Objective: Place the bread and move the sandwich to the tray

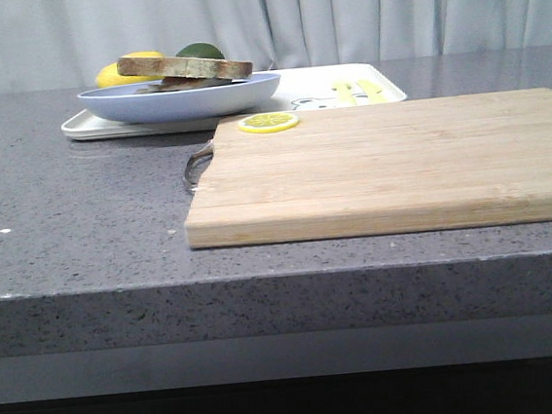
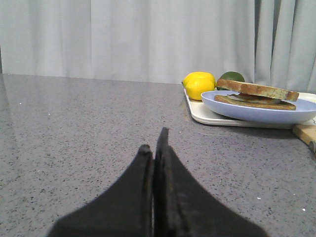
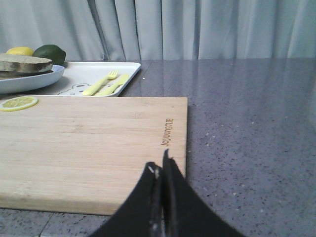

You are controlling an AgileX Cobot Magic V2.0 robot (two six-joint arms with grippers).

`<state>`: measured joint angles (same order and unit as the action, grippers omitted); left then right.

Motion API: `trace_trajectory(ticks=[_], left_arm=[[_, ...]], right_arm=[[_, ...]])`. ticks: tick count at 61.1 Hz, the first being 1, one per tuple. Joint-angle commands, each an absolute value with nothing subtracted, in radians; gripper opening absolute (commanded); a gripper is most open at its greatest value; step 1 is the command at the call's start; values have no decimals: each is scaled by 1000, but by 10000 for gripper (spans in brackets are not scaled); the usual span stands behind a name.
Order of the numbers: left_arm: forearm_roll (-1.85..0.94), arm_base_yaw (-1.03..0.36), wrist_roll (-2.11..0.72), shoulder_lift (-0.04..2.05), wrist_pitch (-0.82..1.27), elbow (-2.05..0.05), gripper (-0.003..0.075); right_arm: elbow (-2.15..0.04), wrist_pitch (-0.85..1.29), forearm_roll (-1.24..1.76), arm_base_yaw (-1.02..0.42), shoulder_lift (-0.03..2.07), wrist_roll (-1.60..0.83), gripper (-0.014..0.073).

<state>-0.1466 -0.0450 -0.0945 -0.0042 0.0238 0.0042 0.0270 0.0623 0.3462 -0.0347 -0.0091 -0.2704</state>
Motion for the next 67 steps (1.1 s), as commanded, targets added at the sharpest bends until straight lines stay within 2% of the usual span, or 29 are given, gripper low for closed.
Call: trace_trajectory(ticks=[1,33,50,67], left_arm=[[-155,-53,-84,-25,-50,6,-20],[-155,-53,-84,-25,-50,6,-20],[-155,-53,-84,-25,-50,6,-20],[-155,-53,-84,-25,-50,6,-20]], right_arm=[[25,-23,351,-32,-28,-276,-69],[25,-62,348,-32,-28,-271,-69],[25,-80,65,31,-29,63,-69],[25,-81,60,44,-29,72,-69]])
